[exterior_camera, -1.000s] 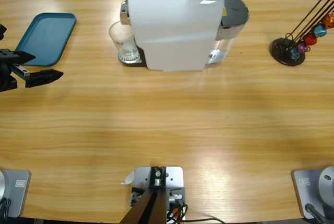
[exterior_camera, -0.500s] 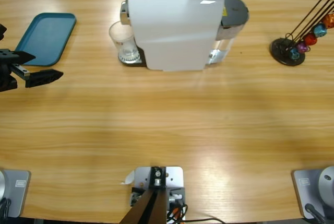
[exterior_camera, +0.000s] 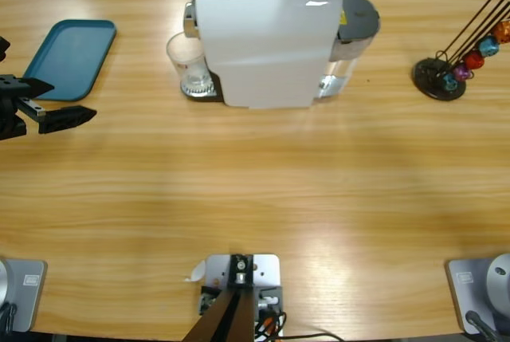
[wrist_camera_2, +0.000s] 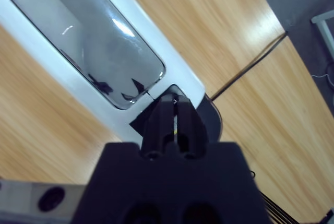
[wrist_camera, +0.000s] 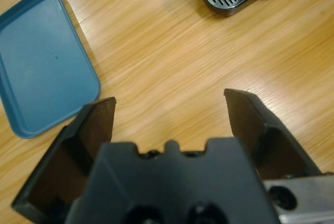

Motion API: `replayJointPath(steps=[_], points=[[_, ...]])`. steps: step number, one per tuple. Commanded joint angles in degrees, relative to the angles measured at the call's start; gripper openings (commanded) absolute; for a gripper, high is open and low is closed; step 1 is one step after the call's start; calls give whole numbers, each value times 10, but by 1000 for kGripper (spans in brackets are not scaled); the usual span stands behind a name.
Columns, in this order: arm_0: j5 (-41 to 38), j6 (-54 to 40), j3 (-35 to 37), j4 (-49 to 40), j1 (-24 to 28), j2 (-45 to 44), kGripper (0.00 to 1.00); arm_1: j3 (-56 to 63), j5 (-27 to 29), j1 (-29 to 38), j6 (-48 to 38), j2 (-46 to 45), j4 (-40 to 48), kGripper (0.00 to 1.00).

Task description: Pour coffee

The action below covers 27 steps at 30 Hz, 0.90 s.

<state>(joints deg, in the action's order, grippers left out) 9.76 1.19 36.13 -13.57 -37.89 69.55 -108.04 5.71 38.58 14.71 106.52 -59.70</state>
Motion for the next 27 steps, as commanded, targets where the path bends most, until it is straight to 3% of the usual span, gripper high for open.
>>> replayJointPath(steps=[1,3,4,5,7,8,11,18,27], points=[[4,6,-16,7,-4,3,895,-2,81,-1,-18,-116,4,0],[3,6,-16,7,-4,2,895,52,59,-3,-27,-169,22,0],[3,6,-16,8,-4,2,896,80,41,-3,-37,-188,24,66],[3,6,-16,9,-4,2,898,120,18,-3,-49,-217,26,485],[2,6,-17,11,-4,1,901,219,-21,-3,-84,-285,59,872],[1,6,-17,12,-4,-2,908,269,-33,-3,-99,-317,82,966],[0,5,-18,13,-4,-7,987,411,-68,3,-115,-389,143,1000],[-2,4,-20,16,-4,-6,991,639,-97,6,-113,-459,339,1000],[-7,4,-23,18,-4,-16,991,691,-87,25,-112,-453,389,1000]])
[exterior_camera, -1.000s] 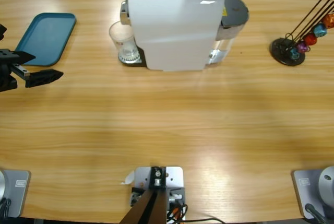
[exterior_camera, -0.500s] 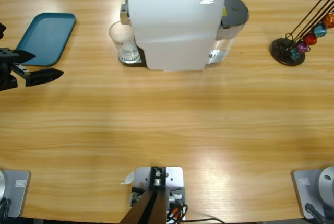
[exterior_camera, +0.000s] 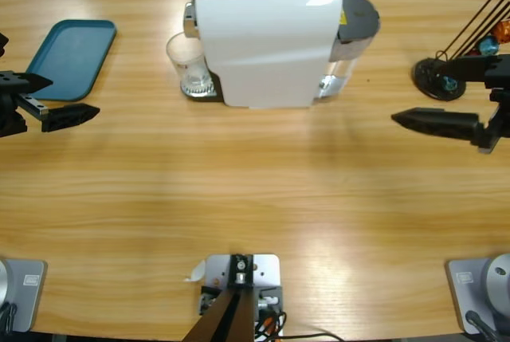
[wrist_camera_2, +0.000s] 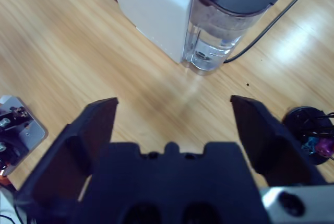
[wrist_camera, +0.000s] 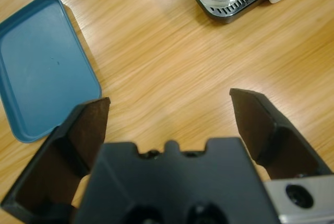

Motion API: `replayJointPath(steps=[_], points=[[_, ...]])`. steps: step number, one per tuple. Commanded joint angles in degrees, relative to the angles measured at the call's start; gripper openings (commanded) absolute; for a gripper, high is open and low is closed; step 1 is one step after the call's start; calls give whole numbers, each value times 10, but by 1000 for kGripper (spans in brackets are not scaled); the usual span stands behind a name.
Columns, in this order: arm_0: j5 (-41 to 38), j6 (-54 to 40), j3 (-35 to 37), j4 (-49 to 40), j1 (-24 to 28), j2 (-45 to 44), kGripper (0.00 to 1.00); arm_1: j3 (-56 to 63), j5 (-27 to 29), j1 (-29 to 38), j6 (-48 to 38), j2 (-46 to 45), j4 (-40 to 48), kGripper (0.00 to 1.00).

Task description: Pour coffee

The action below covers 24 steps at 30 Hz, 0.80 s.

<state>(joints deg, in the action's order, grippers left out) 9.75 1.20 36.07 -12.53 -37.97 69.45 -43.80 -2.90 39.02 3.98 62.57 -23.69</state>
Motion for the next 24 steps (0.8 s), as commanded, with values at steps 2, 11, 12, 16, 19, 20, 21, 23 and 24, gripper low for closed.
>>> replayJointPath(steps=[2,11,12,16,19,20,21,23,24], points=[[-7,6,-28,12,-3,-21,987,62,4,44,-19,-16,36,1000],[-7,8,-30,15,-3,-11,987,98,38,66,-54,0,70,1000],[-7,8,-30,15,-3,-8,987,97,38,67,-55,5,70,1000],[-4,8,-29,17,-3,-1,987,93,47,67,-60,20,70,1000],[-2,6,-28,17,-3,1,987,92,47,67,-60,22,70,1000],[-2,7,-29,17,-3,-4,987,92,47,67,-60,22,70,1000],[-2,8,-30,17,-3,-6,987,92,47,67,-60,24,70,1000],[-2,8,-30,18,-3,-7,987,88,47,67,-60,34,67,1000],[-2,8,-30,18,-3,-6,987,85,47,67,-60,41,65,1000]])
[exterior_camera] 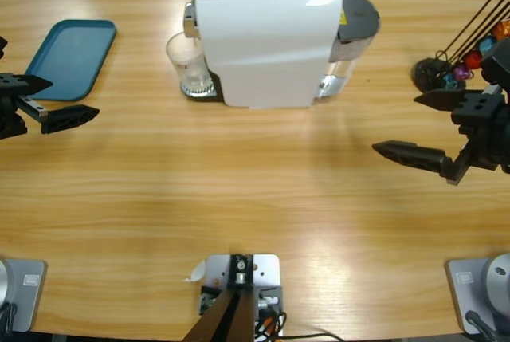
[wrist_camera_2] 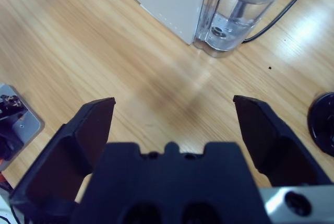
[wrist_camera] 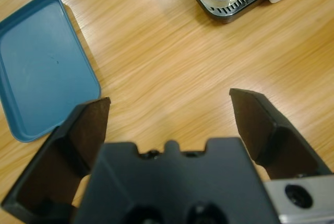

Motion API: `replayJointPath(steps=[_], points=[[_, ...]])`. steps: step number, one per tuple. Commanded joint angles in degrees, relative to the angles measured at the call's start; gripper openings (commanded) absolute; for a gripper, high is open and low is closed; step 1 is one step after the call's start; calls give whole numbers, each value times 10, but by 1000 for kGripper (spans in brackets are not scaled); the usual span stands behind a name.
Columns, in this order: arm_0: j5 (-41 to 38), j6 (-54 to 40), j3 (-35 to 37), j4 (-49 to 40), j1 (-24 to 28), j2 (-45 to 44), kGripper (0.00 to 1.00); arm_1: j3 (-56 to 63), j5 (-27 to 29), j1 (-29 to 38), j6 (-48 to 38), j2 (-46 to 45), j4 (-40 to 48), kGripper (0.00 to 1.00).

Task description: Pour coffee

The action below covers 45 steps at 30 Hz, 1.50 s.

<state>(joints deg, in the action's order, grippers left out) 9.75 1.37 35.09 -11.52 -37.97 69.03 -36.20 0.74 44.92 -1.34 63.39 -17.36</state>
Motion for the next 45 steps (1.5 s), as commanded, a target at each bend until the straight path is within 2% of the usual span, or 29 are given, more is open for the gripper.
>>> replayJointPath(steps=[1,45], points=[[-2,7,-20,8,-3,-1,987,8,10,8,-5,35,1,1000],[4,8,-20,10,-3,-1,987,3,12,8,25,49,-6,1000]])
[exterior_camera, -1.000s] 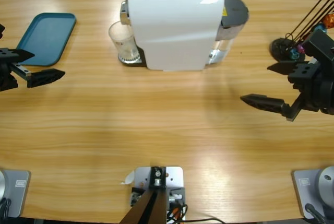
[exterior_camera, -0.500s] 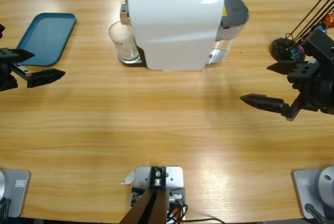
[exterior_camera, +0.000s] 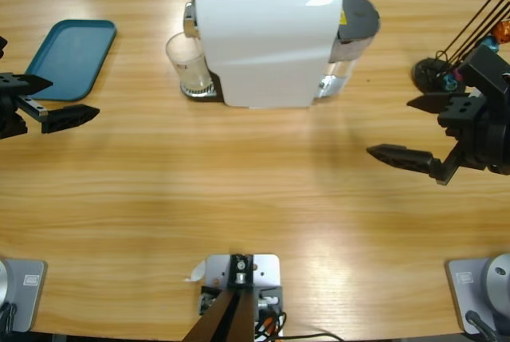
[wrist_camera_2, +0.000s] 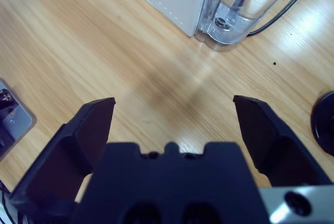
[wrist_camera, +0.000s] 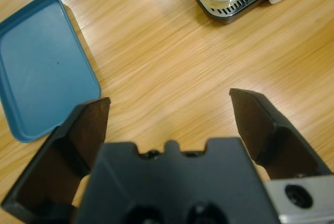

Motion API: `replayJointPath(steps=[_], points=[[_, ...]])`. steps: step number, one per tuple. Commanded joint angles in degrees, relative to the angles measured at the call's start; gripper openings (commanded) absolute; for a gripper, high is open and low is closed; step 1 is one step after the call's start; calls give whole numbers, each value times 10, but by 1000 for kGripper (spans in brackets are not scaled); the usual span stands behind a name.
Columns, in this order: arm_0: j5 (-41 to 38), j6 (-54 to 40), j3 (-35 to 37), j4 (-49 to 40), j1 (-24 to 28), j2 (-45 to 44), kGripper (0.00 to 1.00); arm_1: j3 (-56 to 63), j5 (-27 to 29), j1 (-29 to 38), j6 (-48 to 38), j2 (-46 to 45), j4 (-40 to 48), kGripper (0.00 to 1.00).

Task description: Pour coffee

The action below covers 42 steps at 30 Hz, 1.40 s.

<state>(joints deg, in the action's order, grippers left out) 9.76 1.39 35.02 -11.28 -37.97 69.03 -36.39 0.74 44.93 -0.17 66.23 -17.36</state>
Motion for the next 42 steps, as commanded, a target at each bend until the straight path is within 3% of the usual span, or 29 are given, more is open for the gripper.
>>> replayJointPath(steps=[1,42], points=[[4,8,-20,7,-3,-1,987,5,11,8,14,20,-6,1000],[5,8,-20,8,-3,1,991,-2,8,8,22,30,-14,1000]])
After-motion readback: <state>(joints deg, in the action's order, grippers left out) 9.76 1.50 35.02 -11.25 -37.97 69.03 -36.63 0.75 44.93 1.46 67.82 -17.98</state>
